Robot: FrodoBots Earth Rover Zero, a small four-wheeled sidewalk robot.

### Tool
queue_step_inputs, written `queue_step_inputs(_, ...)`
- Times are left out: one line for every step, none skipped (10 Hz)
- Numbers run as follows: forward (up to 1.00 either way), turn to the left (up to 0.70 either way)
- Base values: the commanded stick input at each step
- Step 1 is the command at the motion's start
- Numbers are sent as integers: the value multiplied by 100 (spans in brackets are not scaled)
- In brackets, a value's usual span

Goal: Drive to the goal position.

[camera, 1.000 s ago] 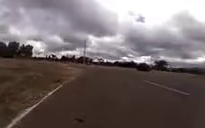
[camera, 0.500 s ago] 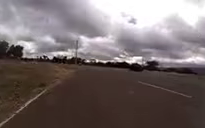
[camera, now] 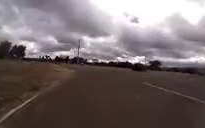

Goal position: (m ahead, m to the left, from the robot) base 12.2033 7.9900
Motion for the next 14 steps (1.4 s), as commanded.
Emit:
queue_step_inputs(85,4)
queue_step_inputs(85,4)
queue_step_inputs(85,4)
queue_step_inputs(85,4)
queue_step_inputs(85,4)
queue_step_inputs(85,4)
queue_step_inputs(85,4)
queue_step_inputs(85,4)
queue_step_inputs(85,4)
queue_step_inputs(85,4)
queue_step_inputs(85,4)
queue_step_inputs(85,4)
queue_step_inputs(85,4)
queue_step_inputs(85,4)
